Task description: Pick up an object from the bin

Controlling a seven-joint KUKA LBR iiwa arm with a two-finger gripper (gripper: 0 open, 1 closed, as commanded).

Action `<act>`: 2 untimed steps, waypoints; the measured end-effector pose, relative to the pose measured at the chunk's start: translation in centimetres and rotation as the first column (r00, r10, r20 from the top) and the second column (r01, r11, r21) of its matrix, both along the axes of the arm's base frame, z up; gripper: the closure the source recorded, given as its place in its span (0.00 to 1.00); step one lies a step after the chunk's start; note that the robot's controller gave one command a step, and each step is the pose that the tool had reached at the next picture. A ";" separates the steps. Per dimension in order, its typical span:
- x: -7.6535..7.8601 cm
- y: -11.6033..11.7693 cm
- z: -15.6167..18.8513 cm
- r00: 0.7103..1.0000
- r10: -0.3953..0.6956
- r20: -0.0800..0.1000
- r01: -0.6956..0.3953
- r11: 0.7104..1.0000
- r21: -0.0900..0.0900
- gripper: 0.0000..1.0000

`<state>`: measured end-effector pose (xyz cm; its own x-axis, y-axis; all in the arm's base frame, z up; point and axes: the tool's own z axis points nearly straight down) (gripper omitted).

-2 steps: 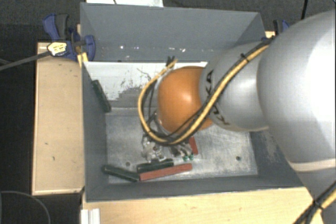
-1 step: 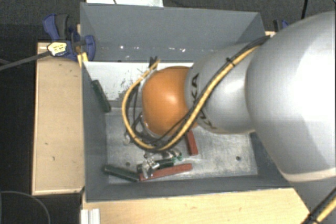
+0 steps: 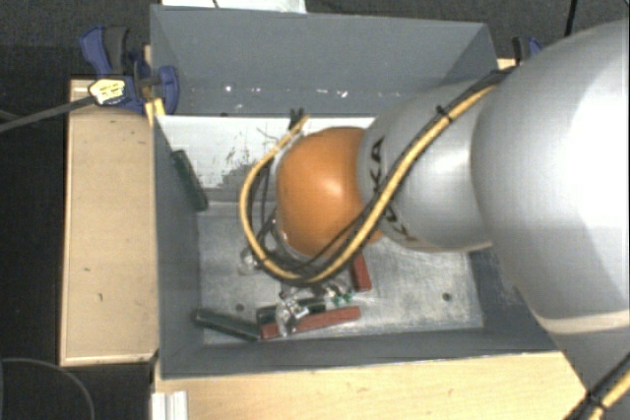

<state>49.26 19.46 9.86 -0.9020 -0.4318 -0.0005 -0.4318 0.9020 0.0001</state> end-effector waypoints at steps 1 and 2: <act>0.0 -0.5 -0.2 1.000 0.018 0.002 -0.018 1.000 0.001 0.00; 0.4 1.1 -2.4 0.945 0.326 0.008 -0.326 0.945 0.000 1.00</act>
Offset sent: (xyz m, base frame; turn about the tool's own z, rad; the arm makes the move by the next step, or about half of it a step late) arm 0.0010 0.0097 -0.0286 -0.3346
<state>49.71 20.55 7.50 -0.7118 -0.7024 -0.0084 -0.7024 0.7118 -0.0031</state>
